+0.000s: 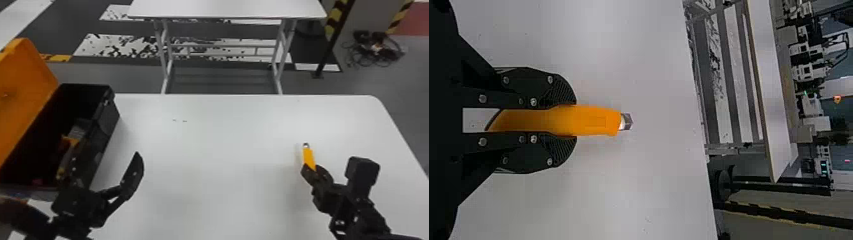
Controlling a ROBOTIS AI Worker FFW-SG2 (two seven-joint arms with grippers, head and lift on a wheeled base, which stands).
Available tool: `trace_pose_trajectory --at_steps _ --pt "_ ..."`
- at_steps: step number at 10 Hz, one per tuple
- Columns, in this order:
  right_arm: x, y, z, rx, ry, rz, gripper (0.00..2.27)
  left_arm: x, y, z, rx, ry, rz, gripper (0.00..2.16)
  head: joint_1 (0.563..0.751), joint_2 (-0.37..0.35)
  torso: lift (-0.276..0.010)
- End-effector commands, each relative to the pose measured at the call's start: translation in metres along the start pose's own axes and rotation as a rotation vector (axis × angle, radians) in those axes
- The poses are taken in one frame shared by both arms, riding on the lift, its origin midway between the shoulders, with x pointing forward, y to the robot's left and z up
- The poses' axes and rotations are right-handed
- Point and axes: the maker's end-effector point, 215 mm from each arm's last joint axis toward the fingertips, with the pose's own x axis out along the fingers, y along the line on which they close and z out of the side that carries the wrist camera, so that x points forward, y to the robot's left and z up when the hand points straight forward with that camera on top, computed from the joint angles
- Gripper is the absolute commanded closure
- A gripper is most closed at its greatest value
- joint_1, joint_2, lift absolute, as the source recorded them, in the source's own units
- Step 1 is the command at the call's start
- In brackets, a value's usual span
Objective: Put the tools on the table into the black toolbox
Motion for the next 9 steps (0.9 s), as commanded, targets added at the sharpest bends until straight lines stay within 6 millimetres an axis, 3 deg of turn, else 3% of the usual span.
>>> trace_pose_trajectory --at_steps 1,2,6,9 --pt "-0.009 0.010 0.014 -0.006 -0.045 0.024 2.17 0.009 -0.014 0.009 -0.014 0.002 -0.028 0.07 0.695 -0.014 -0.075" --pt "-0.015 0.022 0.029 -0.020 -0.102 0.055 2.17 0.016 -0.022 0.012 -0.025 0.010 -0.054 0.07 0.695 -0.018 -0.075" --pt "-0.049 0.090 0.066 -0.204 -0.302 0.197 2.17 0.039 -0.051 -0.028 -0.202 0.202 -0.154 0.07 0.695 -0.003 -0.075" --pt "-0.072 0.147 0.061 -0.329 -0.362 0.322 2.17 0.053 -0.070 -0.043 -0.351 0.311 -0.220 0.07 0.695 0.036 -0.075"
